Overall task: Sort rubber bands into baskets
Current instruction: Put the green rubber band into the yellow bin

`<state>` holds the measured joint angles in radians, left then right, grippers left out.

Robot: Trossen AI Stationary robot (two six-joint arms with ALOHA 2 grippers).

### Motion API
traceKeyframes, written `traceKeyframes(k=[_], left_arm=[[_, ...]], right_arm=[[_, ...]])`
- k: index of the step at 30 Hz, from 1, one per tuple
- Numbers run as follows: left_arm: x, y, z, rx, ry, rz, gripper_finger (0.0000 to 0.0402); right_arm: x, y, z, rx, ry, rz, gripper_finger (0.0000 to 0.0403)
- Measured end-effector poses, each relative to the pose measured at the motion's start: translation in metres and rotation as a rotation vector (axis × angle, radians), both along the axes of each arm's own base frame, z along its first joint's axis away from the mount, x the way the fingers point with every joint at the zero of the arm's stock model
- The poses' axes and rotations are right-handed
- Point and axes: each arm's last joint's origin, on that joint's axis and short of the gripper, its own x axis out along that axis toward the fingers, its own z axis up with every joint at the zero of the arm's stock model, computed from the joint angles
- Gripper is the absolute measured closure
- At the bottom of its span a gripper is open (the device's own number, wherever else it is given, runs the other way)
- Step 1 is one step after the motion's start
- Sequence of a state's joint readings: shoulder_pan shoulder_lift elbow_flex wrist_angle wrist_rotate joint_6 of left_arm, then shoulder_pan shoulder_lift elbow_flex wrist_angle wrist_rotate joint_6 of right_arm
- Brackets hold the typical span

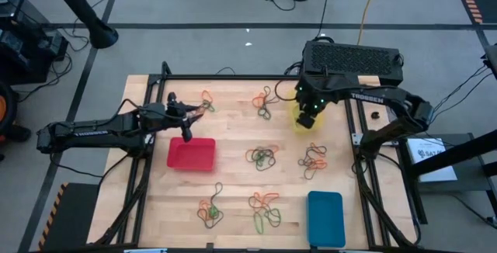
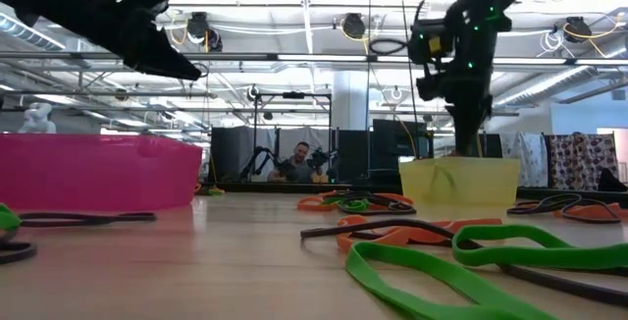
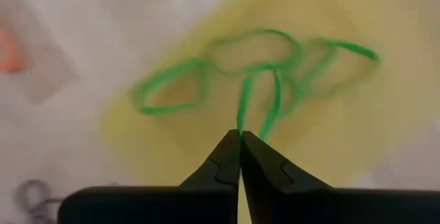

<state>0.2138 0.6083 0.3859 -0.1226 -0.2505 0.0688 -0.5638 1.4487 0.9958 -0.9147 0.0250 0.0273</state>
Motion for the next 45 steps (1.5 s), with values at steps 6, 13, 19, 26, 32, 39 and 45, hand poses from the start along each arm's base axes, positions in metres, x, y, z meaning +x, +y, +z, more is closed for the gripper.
traceKeyframes(k=[6,13,19,26,32,39,45], left_arm=[[0.0,0.001,0.001,0.024,-0.002,0.019,0.0253],[0.0,0.001,0.001,0.035,0.003,0.037,0.0253],[0.0,0.001,0.001,0.056,0.016,0.031,0.0253],[0.0,0.001,0.001,0.06,0.018,0.032,0.0253],[0.0,0.001,0.001,0.057,0.017,0.033,0.0253],[-0.001,0.001,0.0,0.051,0.025,0.034,0.0253],[-0.001,0.001,0.0,0.05,0.027,0.034,0.0253]], right_arm=[[-0.007,-0.013,0.001,-0.051,0.019,-0.061,0.0373],[-0.006,-0.017,0.009,-0.062,0.008,-0.054,0.0323],[0.004,-0.018,0.033,-0.095,-0.054,-0.066,0.0292],[0.036,-0.02,0.046,-0.21,-0.254,-0.018,0.0298],[0.065,-0.019,0.025,-0.203,-0.246,0.056,0.0345],[0.085,-0.026,0.001,-0.17,-0.165,0.099,0.0395],[0.09,-0.036,-0.017,-0.167,-0.102,0.126,0.0401]])
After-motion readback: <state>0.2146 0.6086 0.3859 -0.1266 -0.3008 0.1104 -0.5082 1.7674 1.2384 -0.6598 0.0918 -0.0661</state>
